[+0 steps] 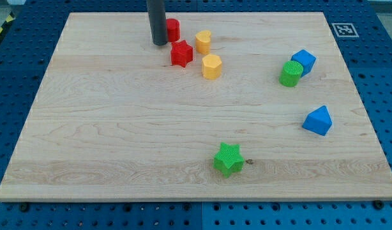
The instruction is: Push the red star into the bottom side of the red circle
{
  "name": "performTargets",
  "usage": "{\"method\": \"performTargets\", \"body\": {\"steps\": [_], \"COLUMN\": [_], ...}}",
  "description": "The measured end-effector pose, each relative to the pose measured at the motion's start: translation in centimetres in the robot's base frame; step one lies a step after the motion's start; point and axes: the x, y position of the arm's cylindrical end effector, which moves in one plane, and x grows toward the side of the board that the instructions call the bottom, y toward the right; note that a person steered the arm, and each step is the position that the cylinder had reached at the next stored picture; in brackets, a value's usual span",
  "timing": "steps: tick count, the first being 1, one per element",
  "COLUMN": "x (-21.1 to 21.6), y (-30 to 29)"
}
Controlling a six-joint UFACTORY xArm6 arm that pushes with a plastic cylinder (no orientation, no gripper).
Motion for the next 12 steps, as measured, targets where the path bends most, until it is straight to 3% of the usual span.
{"method": "performTargets", "body": {"steps": [2,4,6,8,10,12], "x": [-3.4,1.1,7.5,6.9,10.0,4.5], "y": [0.0,-2.3,-0.5,6.2,7.1,10.1]}}
